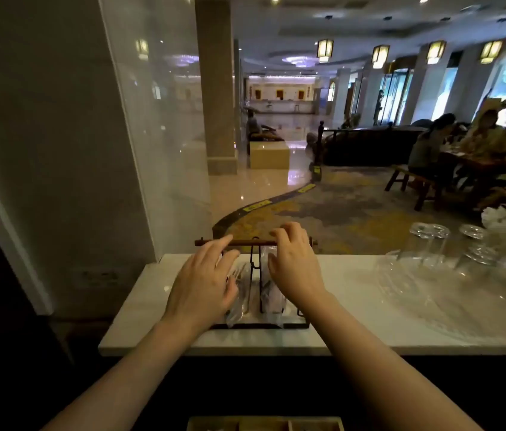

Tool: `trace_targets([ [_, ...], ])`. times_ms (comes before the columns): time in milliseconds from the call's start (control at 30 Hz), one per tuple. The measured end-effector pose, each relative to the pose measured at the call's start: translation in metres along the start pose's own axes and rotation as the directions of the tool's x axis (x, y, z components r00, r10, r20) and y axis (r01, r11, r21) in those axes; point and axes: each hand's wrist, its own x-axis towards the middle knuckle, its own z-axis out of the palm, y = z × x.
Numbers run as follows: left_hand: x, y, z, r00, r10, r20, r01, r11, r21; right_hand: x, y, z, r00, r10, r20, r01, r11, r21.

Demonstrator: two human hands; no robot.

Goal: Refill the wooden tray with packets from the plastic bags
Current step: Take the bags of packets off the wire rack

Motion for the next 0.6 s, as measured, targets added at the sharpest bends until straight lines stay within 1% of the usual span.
trace_targets([
  [33, -0.007, 0.001, 0.004, 1.000, -0.031, 0.006, 0.031, 0.999, -0.044, -0.003, 0.001, 0.004, 1.000, 0.004, 0.014, -0.003, 1.000, -0.021],
  [67, -0.012, 0.002, 0.009, 0.997, -0.071, -0.029, 0.067, 0.992, -0.103, -0.005, 0.001, 0.006, 1.000, 0.002, 0.007, -0.002, 0.999, -0.036],
  [100, -0.023, 0.003, 0.016, 0.995, -0.096, -0.036, 0.090, 0.987, -0.136, -0.010, 0.003, 0.011, 1.000, -0.008, 0.027, 0.010, 0.998, -0.057],
  [167, -0.042, 0.003, 0.031, 0.985, -0.170, 0.008, 0.169, 0.971, -0.170, -0.017, 0.006, 0.020, 0.994, -0.049, 0.101, 0.060, 0.992, -0.112],
  [267, -0.054, 0.000, 0.052, 0.965, -0.233, 0.122, 0.254, 0.947, -0.197, -0.022, 0.008, 0.026, 0.979, -0.122, 0.161, 0.156, 0.964, -0.217],
  [367, -0.056, 0.002, 0.070, 0.942, -0.229, 0.247, 0.283, 0.936, -0.210, -0.024, 0.007, 0.027, 0.961, -0.131, 0.244, 0.206, 0.927, -0.313],
  [433, -0.053, 0.005, 0.080, 0.911, -0.247, 0.331, 0.318, 0.931, -0.179, -0.023, 0.005, 0.025, 0.944, -0.100, 0.314, 0.222, 0.897, -0.381],
  [500, -0.051, 0.009, 0.088, 0.876, -0.277, 0.395, 0.350, 0.928, -0.127, -0.020, 0.002, 0.021, 0.926, -0.073, 0.371, 0.234, 0.882, -0.410],
  [533, -0.050, 0.012, 0.093, 0.863, -0.293, 0.412, 0.363, 0.926, -0.101, -0.018, 0.002, 0.019, 0.919, -0.074, 0.388, 0.242, 0.882, -0.404],
  [600, -0.049, 0.014, 0.099, 0.866, -0.309, 0.394, 0.360, 0.931, -0.059, -0.014, 0.002, 0.014, 0.904, -0.094, 0.416, 0.275, 0.875, -0.399],
])
